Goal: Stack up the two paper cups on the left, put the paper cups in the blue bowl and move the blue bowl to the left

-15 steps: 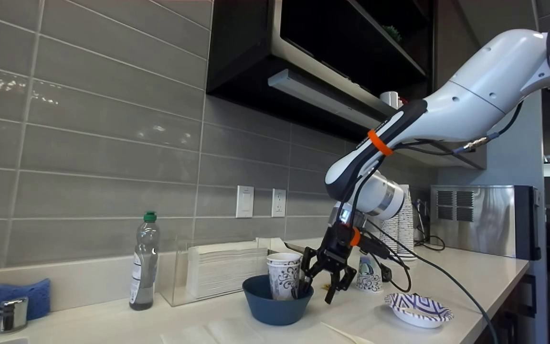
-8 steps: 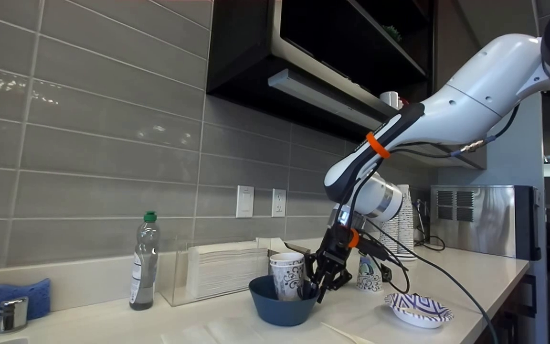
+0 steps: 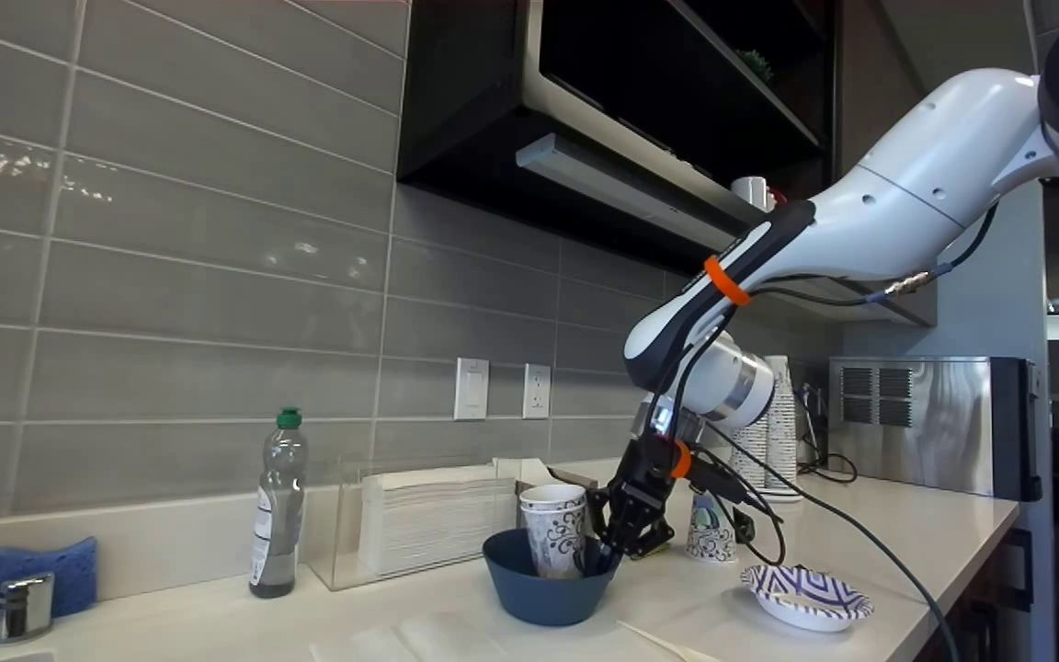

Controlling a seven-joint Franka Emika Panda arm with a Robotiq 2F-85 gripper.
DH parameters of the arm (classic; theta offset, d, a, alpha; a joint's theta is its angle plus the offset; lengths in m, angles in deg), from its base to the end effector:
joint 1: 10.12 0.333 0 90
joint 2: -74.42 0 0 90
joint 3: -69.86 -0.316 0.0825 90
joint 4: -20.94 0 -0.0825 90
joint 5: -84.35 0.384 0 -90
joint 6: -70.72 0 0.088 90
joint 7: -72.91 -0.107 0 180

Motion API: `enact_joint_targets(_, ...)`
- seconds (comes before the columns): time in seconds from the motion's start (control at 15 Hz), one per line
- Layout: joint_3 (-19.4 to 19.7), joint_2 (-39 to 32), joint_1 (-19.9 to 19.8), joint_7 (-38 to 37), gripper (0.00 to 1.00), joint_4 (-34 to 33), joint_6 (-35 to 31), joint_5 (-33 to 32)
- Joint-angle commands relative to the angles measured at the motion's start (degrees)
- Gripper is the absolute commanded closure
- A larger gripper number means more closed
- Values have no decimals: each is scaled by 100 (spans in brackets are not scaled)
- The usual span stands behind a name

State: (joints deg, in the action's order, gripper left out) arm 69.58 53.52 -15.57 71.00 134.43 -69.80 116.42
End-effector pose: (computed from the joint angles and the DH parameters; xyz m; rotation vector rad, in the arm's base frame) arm 0.6183 -0.0560 0.2921 -2.6619 0.7395 -0.1593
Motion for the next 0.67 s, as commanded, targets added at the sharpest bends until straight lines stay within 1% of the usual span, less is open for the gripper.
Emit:
enact_joint_targets(0.0, -261, -104, -210, 583, 99, -115, -263, 450)
enact_joint_targets(0.13, -325, -75, -228, 781, 99, -117, -329, 570)
enact_joint_targets(0.27, -346, -15, -192, 849, 99, -121, -309, 551)
enact_joint_targets(0.6, -381, 104, 27, 595, 99, -287, -28, 225)
